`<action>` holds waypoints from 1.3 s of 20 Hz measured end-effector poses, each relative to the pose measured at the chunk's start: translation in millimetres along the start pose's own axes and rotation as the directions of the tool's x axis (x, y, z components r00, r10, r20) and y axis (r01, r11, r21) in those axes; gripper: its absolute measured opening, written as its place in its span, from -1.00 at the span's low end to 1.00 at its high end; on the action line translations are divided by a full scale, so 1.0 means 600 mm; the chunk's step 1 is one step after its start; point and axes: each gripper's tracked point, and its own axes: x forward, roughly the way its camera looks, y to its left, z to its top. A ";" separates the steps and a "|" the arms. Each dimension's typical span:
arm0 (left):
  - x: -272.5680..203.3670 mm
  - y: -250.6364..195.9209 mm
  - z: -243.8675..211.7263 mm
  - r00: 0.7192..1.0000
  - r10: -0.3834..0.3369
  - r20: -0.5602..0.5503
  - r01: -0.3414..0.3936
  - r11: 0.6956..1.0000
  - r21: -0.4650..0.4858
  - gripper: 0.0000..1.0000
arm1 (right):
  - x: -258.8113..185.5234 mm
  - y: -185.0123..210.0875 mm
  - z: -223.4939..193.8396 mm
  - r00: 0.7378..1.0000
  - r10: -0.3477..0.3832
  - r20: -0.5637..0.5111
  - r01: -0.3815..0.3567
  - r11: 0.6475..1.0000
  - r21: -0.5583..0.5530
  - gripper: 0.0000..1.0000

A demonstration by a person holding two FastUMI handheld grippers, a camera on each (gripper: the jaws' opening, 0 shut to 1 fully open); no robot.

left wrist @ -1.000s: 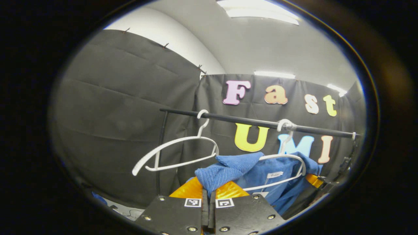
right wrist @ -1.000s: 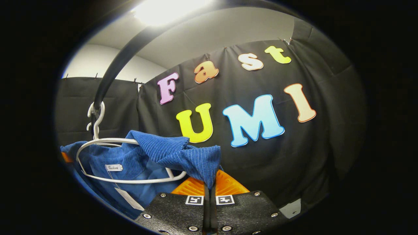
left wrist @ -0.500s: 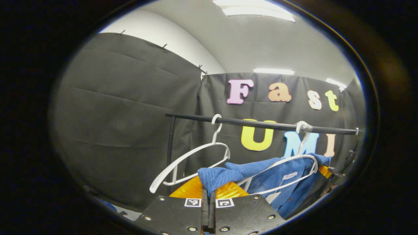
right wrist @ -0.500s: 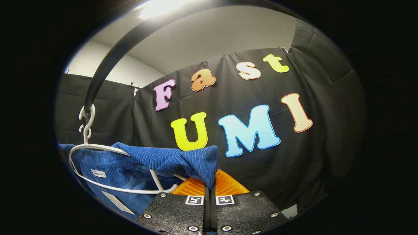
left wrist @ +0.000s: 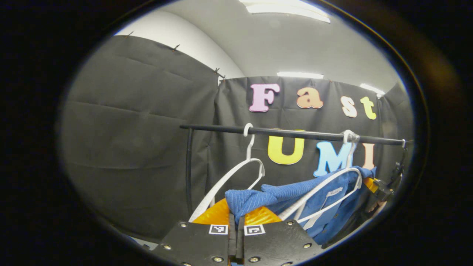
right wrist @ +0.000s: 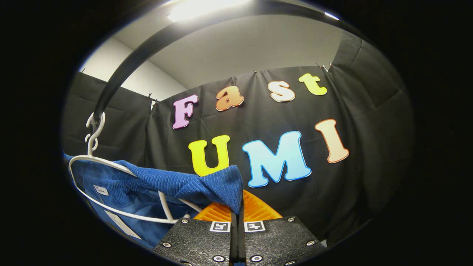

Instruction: Grasp the clothes on the hanger with both hands and then place them into the laundry hamper below.

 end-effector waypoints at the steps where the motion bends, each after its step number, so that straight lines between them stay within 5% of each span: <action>1: 0.005 0.004 -0.007 1.000 -0.004 -0.014 0.004 1.000 -0.021 -1.00 | 0.004 0.001 0.003 1.000 0.004 0.012 -0.004 1.000 -0.014 -1.00; 26: -0.003 -0.024 -0.181 0.988 -0.087 -0.128 0.074 0.991 -0.109 -0.98 | -0.003 -0.019 0.018 0.990 -0.102 0.097 0.112 0.988 -0.108 -1.00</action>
